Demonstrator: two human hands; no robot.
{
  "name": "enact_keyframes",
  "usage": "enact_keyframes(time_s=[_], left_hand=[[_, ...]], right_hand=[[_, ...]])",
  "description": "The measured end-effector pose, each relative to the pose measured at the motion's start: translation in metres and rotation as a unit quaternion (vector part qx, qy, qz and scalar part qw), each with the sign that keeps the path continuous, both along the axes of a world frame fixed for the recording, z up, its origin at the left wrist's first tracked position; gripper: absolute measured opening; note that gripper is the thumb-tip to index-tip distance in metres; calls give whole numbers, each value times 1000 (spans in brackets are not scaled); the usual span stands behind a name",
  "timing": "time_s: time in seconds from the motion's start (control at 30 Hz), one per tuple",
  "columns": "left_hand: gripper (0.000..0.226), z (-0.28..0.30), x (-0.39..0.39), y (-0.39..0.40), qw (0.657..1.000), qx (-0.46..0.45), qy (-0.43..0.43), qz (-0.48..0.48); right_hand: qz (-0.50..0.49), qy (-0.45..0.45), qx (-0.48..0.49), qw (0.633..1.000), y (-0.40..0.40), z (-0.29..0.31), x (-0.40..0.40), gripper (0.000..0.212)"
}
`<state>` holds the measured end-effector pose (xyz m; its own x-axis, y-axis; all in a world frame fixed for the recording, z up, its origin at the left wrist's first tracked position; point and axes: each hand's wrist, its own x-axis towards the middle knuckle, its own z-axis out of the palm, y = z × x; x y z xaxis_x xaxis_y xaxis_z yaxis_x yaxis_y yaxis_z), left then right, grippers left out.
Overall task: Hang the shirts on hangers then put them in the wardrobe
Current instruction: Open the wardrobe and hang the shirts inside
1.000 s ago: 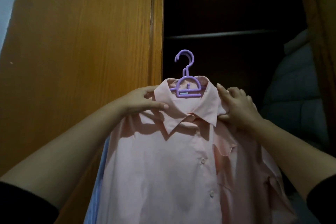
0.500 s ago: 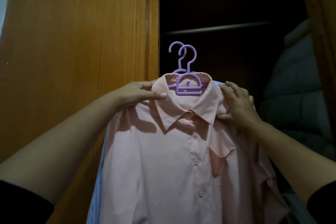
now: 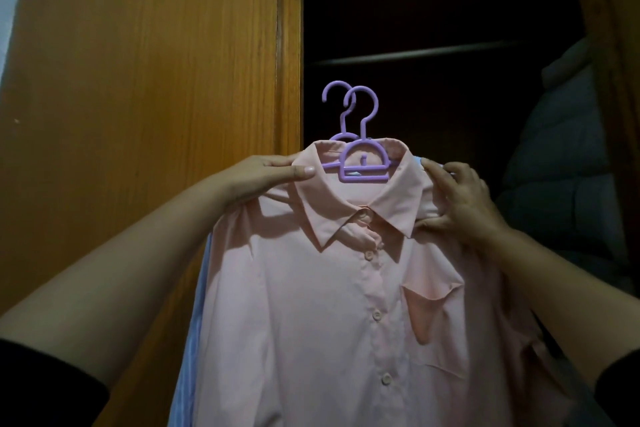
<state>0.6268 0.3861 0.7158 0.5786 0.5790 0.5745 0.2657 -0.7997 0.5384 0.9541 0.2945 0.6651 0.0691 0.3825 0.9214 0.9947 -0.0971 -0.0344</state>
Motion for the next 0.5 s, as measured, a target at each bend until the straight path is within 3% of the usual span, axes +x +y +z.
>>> enact_keyframes(time_s=[0.2,0.37,0.5], left_hand=[[36,1,0,5,1000,-1,-29,13],[49,-1,1,1,999,-10,-34,13],[45,-1,3,-6,1000,-10,-26,6]], right_hand=[[-45,-115,-15,992,-6,0,5,104],[-33,-130,0,991,-5,3,15,90],[-18,-120,2,993,-7,5,19,94]])
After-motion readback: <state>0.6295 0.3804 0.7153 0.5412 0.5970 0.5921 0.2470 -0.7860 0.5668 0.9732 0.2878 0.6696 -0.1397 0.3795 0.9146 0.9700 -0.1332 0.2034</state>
